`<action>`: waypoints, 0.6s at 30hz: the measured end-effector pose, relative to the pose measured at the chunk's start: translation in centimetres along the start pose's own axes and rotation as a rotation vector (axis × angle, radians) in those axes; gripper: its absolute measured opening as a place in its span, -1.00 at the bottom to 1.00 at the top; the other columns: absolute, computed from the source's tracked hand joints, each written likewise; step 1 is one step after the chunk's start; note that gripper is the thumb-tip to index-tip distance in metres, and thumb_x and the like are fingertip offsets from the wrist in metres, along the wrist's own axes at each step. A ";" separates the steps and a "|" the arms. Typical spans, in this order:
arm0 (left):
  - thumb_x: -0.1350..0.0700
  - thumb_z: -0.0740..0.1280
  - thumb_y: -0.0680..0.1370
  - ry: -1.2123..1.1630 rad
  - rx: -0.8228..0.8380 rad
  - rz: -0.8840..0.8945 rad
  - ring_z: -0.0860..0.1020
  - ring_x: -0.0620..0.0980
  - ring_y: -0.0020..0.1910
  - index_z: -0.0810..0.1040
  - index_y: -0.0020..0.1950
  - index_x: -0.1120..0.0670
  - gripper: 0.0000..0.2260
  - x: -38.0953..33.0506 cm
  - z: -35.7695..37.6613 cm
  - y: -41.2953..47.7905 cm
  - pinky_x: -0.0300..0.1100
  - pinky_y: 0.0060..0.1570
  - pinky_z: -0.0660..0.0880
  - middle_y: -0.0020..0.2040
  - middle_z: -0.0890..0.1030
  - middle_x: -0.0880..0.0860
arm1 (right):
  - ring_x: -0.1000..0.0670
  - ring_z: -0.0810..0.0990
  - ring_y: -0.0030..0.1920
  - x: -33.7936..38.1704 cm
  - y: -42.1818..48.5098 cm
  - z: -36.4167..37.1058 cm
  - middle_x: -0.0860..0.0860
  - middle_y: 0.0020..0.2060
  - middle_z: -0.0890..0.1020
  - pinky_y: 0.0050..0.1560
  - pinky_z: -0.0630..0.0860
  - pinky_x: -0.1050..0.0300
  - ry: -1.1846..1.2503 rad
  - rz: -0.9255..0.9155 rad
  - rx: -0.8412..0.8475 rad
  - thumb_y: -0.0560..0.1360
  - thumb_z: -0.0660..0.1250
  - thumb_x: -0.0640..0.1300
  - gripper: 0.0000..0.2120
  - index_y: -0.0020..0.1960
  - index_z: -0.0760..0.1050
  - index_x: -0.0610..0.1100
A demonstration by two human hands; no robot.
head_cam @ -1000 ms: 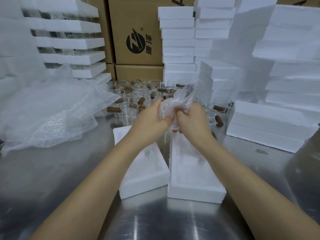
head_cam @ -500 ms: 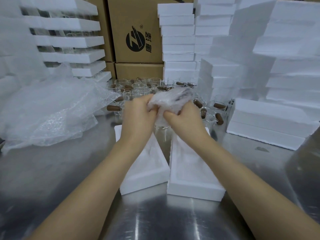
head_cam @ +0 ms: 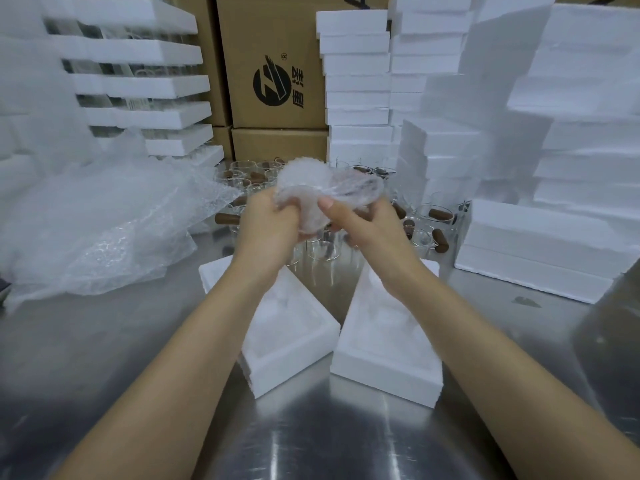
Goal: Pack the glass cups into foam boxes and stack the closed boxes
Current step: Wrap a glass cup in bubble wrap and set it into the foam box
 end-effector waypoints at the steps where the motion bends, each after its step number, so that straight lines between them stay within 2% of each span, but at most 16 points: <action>1: 0.25 0.18 0.54 0.065 -0.073 0.076 0.63 0.17 -0.21 0.59 -0.14 0.16 -0.80 0.0 -0.6 0.2 0.02 -0.21 0.60 -0.21 0.65 0.13 | 0.14 0.61 -0.07 0.0 0.1 -0.2 0.04 0.12 0.60 -0.19 0.48 0.29 0.015 -0.004 -0.022 0.34 0.43 0.15 -0.41 0.32 0.40 0.06; 2: 0.25 0.18 0.53 0.185 -0.146 0.175 0.56 0.16 -0.28 0.53 -0.24 0.16 -0.81 0.0 -1.0 0.1 -0.09 -0.33 0.50 -0.32 0.58 0.09 | 0.20 0.59 -0.03 0.0 0.1 -0.4 0.13 0.16 0.54 -0.18 0.48 0.35 0.006 -0.041 -0.030 0.34 0.44 0.14 -0.38 0.35 0.34 0.14; 4: 0.27 0.18 0.49 0.434 -0.240 0.369 0.39 0.15 -0.36 0.42 -0.31 0.18 -0.83 0.0 -1.6 0.1 -0.09 -0.42 0.24 -0.44 0.38 0.06 | 0.22 0.55 0.00 0.0 0.0 -0.6 0.18 0.17 0.50 -0.16 0.46 0.39 -0.138 -0.163 0.023 0.38 0.47 0.08 -0.43 0.34 0.36 0.18; 5: 0.28 0.19 0.49 0.507 -0.264 0.433 0.38 0.16 -0.36 0.48 -0.25 0.18 -0.85 0.0 -1.7 0.1 -0.08 -0.40 0.23 -0.45 0.36 0.06 | 0.22 0.54 0.01 -0.1 -0.2 -0.5 0.19 0.18 0.50 -0.16 0.44 0.41 -0.249 -0.213 0.060 0.40 0.48 0.04 -0.45 0.33 0.39 0.15; 6: 0.28 0.22 0.51 0.551 -0.282 0.469 0.41 0.16 -0.34 0.57 -0.10 0.16 -0.85 0.0 -1.7 0.0 -0.08 -0.35 0.29 -0.42 0.41 0.09 | 0.21 0.54 0.03 -0.2 -0.2 -0.4 0.20 0.19 0.50 -0.16 0.42 0.39 -0.326 -0.234 0.078 0.40 0.48 0.01 -0.47 0.33 0.40 0.13; 7: 0.27 0.25 0.53 0.557 -0.304 0.481 0.43 0.14 -0.32 0.60 0.16 0.12 -0.75 0.0 -1.6 -0.2 -0.08 -0.29 0.39 -0.37 0.48 0.12 | 0.17 0.56 0.03 -0.3 -0.2 -0.3 0.21 0.19 0.50 -0.17 0.42 0.36 -0.335 -0.220 0.080 0.40 0.48 -0.02 -0.46 0.32 0.38 0.12; 8: 0.23 0.29 0.54 0.542 -0.313 0.481 0.46 0.10 -0.30 0.49 0.37 0.07 -0.62 -0.1 -1.4 -0.4 -0.06 -0.21 0.48 -0.30 0.55 0.15 | 0.12 0.58 0.01 -0.3 -0.2 -0.2 0.20 0.18 0.52 -0.17 0.44 0.32 -0.292 -0.192 0.075 0.40 0.47 -0.05 -0.46 0.32 0.37 0.12; 9: 0.19 0.32 0.54 0.497 -0.305 0.478 0.50 0.05 -0.28 0.37 0.47 0.04 -0.52 -0.2 -1.3 -0.7 -0.08 -0.15 0.54 -0.25 0.59 0.12 | 0.09 0.61 -0.04 -0.3 -0.2 -0.2 0.17 0.14 0.54 -0.17 0.47 0.29 -0.222 -0.167 0.070 0.40 0.45 -0.08 -0.47 0.30 0.35 0.12; 10: 0.14 0.34 0.53 0.420 -0.285 0.461 0.56 -0.04 -0.24 0.31 0.50 0.02 -0.46 -0.4 -1.1 -0.9 -0.22 -0.11 0.55 -0.18 0.64 0.05 | 0.09 0.62 -0.09 -0.2 -0.2 -0.2 0.15 0.09 0.57 -0.17 0.49 0.29 -0.139 -0.141 0.061 0.42 0.44 -0.13 -0.49 0.29 0.34 0.11; 12: 0.01 0.34 0.53 0.231 -0.203 0.373 0.55 -0.37 -0.11 0.27 0.52 -0.02 -0.42 -0.7 -0.6 -1.1 -0.54 -0.08 0.39 0.00 0.63 -0.17 | 0.12 0.63 -0.14 0.0 0.0 -0.6 0.07 0.01 0.64 -0.16 0.51 0.30 0.028 -0.061 0.044 0.47 0.40 -0.21 -0.53 0.31 0.36 0.06; 13: -0.06 0.32 0.53 0.164 -0.132 0.307 0.50 -0.45 -0.04 0.26 0.52 -0.04 -0.43 -0.7 -0.4 -1.0 -0.54 0.00 0.34 0.11 0.60 -0.21 | 0.11 0.63 -0.13 0.1 0.2 -0.8 0.03 -0.02 0.66 -0.16 0.52 0.28 0.113 -0.005 0.056 0.49 0.39 -0.21 -0.54 0.33 0.37 0.01; 14: -0.11 0.29 0.54 0.122 -0.037 0.232 0.45 -0.43 0.08 0.25 0.53 -0.07 -0.43 -0.6 -0.2 -0.9 -0.43 0.13 0.33 0.25 0.54 -0.19 | 0.09 0.64 -0.14 0.2 0.2 -1.0 0.03 -0.09 0.67 -0.15 0.53 0.24 0.188 0.046 0.092 0.50 0.38 -0.21 -0.55 0.35 0.37 -0.03; 15: -0.12 0.26 0.54 0.091 0.065 0.161 0.43 -0.31 0.22 0.26 0.52 -0.09 -0.45 -0.4 0.0 -0.8 -0.26 0.25 0.34 0.36 0.48 -0.13 | 0.09 0.63 -0.16 0.1 0.3 -1.1 0.04 -0.15 0.67 -0.15 0.51 0.23 0.238 0.087 0.145 0.51 0.37 -0.20 -0.56 0.36 0.37 -0.06; 17: -0.02 0.23 0.53 0.038 0.196 0.069 0.43 -0.07 0.33 0.30 0.48 -0.09 -0.50 -0.3 0.1 -0.6 0.02 0.34 0.36 0.40 0.44 -0.04 | 0.05 0.63 -0.11 -0.1 0.3 -1.2 -0.04 -0.11 0.69 -0.07 0.49 0.17 0.260 0.139 0.242 0.53 0.37 -0.21 -0.57 0.36 0.37 -0.08; 18: 0.07 0.23 0.55 0.015 0.206 0.058 0.45 -0.02 0.32 0.32 0.47 -0.08 -0.53 -0.2 0.0 -0.5 0.06 0.33 0.39 0.37 0.46 -0.02 | 0.00 0.64 -0.05 -0.2 0.2 -1.2 -0.09 -0.03 0.68 -0.04 0.50 0.12 0.243 0.146 0.272 0.52 0.39 -0.20 -0.56 0.35 0.37 -0.07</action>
Point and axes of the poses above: each hand's wrist, its own y-axis towards the middle knuckle, its own z-axis out of the palm, x = y × z, the point moved 1 cm from there along y, towards the middle knuckle
